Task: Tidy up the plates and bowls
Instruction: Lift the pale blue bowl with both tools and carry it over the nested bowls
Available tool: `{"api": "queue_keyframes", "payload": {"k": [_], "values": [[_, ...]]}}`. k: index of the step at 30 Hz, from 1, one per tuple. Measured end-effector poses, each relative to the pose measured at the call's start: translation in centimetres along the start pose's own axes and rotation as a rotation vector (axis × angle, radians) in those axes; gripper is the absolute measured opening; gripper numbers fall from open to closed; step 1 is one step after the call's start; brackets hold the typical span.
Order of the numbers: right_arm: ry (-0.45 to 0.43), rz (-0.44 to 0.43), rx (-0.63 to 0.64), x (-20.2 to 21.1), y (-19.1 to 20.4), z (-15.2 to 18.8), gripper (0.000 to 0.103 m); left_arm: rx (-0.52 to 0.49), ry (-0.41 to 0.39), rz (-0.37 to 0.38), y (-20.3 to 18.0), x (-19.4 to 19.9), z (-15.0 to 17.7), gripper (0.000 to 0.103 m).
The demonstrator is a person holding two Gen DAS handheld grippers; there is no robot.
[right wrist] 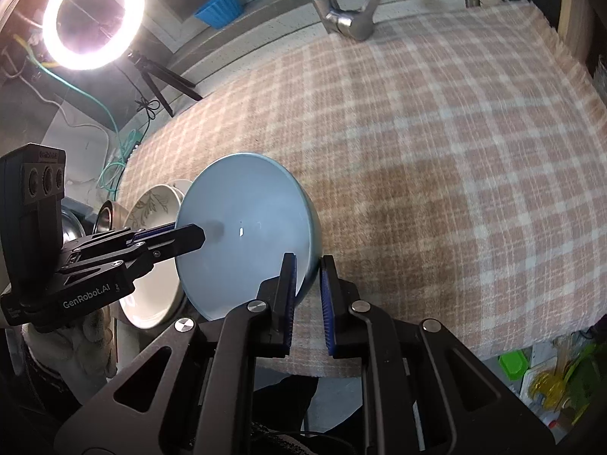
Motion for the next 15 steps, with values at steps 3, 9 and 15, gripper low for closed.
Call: {"api": "queue_keyframes", "payload": {"k": [3, 9, 15], "values": [[0.000, -0.004, 0.028, 0.3, 1.3, -0.9, 0.013, 0.014, -0.019, -0.006, 0.6, 1.0, -0.4, 0.011], [0.018, -0.016, 0.101, -0.4, 4.5, -2.7, 0.013, 0.060, -0.064, -0.033, 2.9, 3.4, -0.8, 0.011], [0.057, -0.047, 0.195, -2.0, 8.6, -3.9, 0.013, 0.137, -0.110, -0.077, 6.3, 5.9, -0.5, 0.011]]}}
Point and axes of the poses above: each gripper's, at about its wrist camera, not at the fingertips, and x roughly against the way its jaws point, y to its left, z to its underside, the point moved 8 cm from there along -x, roughly the way its jaws point, and after that the axes turned 9 degrees about -z, right-handed, at the moved point
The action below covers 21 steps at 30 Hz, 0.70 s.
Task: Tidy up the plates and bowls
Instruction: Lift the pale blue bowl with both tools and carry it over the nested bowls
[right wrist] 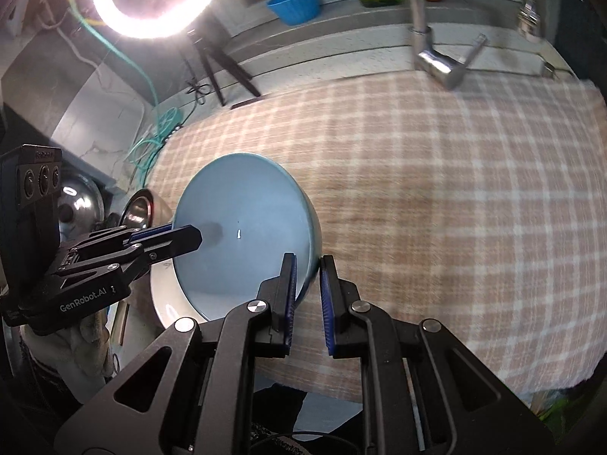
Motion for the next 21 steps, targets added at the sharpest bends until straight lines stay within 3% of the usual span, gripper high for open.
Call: {"api": "queue_keyframes", "payload": {"k": [10, 21], "values": [[0.072, -0.063, 0.196, -4.3, 8.3, -3.6, 0.013, 0.172, -0.056, -0.078, 7.8, 4.0, 1.0, 0.011], [0.165, -0.150, 0.365, -10.0, 16.9, -4.7, 0.013, 0.352, -0.101, -0.182, 16.2, 7.7, 3.5, 0.011]]}}
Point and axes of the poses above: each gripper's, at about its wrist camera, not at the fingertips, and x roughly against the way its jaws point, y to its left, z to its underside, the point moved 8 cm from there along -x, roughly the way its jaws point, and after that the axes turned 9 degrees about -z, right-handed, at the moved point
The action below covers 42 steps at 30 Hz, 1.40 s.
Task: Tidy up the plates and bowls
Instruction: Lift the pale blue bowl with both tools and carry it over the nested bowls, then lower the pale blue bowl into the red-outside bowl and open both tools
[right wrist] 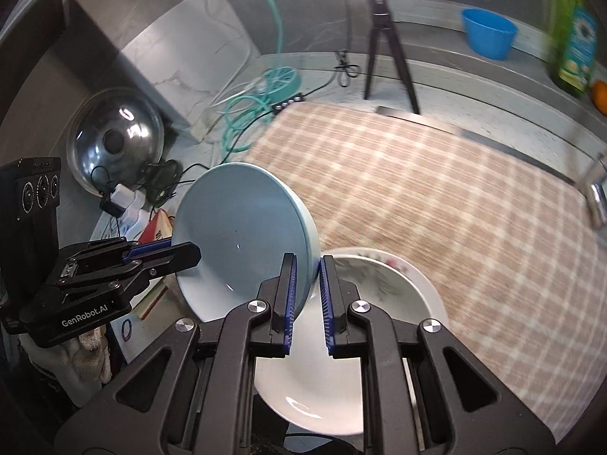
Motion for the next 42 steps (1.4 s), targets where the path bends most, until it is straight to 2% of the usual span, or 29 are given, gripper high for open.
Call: {"api": "queue_keyframes", "payload": {"k": [5, 9, 16, 29, 42], "values": [[0.049, -0.033, 0.039, -2.8, 2.2, -1.5, 0.013, 0.062, 0.007, -0.029, 3.2, 0.3, 0.1, 0.011], [0.079, -0.038, 0.059, -4.6, 3.3, -2.1, 0.013, 0.103, 0.037, -0.023, 4.9, -0.1, 0.2, 0.011], [0.137, -0.042, 0.054, -7.2, 3.8, -2.1, 0.013, 0.120, 0.090, -0.032, 6.8, -1.2, 0.4, 0.011], [0.211, -0.031, 0.035, -9.7, 3.6, -1.3, 0.013, 0.119, 0.172, -0.027, 7.9, -2.7, 1.8, 0.011], [0.248, -0.008, 0.029, -11.3, 3.4, -1.1, 0.013, 0.134, 0.187, -0.034, 8.5, -3.4, 1.5, 0.011]]}}
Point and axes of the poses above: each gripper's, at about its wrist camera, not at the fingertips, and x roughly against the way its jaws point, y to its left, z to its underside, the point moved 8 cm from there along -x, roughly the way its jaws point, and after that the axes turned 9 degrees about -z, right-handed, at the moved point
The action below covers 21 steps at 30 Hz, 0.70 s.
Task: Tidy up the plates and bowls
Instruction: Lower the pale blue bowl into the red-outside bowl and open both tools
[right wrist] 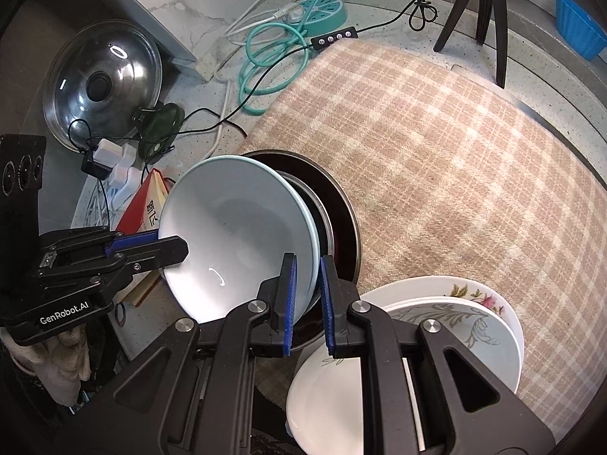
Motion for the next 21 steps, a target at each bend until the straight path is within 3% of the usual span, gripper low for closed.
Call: {"api": "queue_keyframes", "payload": {"k": [19, 21], "values": [[0.010, -0.005, -0.029, -0.08, -0.33, 0.10, 0.013, -0.001, 0.008, -0.020, -0.10, -0.59, -0.24, 0.011], [0.003, 0.000, -0.016, 0.04, -0.27, 0.06, 0.015, -0.001, -0.005, -0.016, -0.08, -0.29, -0.38, 0.015]]}}
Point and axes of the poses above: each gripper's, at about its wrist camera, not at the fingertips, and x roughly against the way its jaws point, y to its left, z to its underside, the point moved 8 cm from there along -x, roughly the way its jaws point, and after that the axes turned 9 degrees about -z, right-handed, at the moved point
